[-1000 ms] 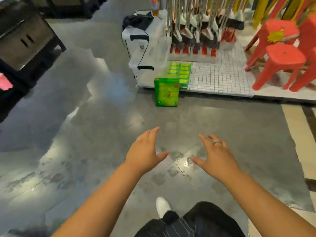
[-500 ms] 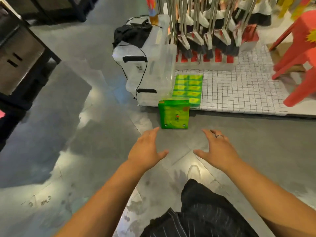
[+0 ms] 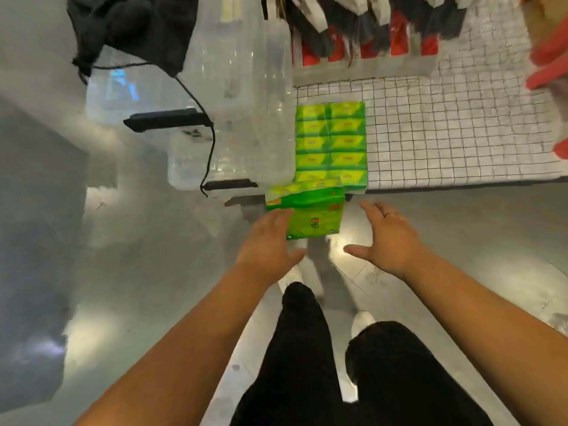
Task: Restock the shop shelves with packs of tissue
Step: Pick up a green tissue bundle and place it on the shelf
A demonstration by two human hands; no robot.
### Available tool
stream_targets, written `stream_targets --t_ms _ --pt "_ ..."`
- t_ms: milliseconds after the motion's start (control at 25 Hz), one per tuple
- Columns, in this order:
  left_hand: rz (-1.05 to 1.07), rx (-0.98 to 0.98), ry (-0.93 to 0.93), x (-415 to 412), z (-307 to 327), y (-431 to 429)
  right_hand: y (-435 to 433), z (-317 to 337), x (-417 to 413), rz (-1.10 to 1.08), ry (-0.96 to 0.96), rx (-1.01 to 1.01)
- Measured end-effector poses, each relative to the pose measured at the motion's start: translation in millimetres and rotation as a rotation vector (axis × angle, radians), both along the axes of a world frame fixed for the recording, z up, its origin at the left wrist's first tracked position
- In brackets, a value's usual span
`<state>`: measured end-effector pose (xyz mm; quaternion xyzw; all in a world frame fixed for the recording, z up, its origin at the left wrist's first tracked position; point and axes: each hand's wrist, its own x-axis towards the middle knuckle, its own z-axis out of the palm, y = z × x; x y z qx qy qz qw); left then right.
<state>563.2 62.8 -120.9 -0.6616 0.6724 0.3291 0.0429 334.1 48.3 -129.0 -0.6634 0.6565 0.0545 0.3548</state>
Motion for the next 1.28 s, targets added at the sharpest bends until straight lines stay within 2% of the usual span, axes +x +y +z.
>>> stream_targets --t_ms 200,360,560,760,920,1080,1200,1280 --pt "-0.046 -0.016 0.023 -7 -152 -88 -100 -158 15 -0.031 -0.033 -0.045" --pt "-0.172 0.024 -0.068 -10 -267 -122 -148 -281 11 0.037 -0.025 -0.045" --pt "-0.299 -0.040 -0.162 -16 -340 -143 -157 -367 -1 0.161 -0.112 -0.010" --pt "-0.457 0.021 -0.290 -32 -366 -172 -117 -386 -11 0.078 -0.245 -0.152" --pt "-0.471 0.000 -0.305 -41 -368 -167 -105 -389 -20 -0.025 -0.307 -0.116" --pt "-0.318 0.009 -0.181 -32 -343 -154 -93 -364 -30 -0.286 -0.444 -0.005" --pt "-0.075 0.042 -0.045 -27 -303 -140 -71 -336 -40 -0.491 -0.491 0.111" --pt "0.139 0.132 0.118 -23 -264 -132 -53 -308 -48 -0.602 -0.544 0.170"
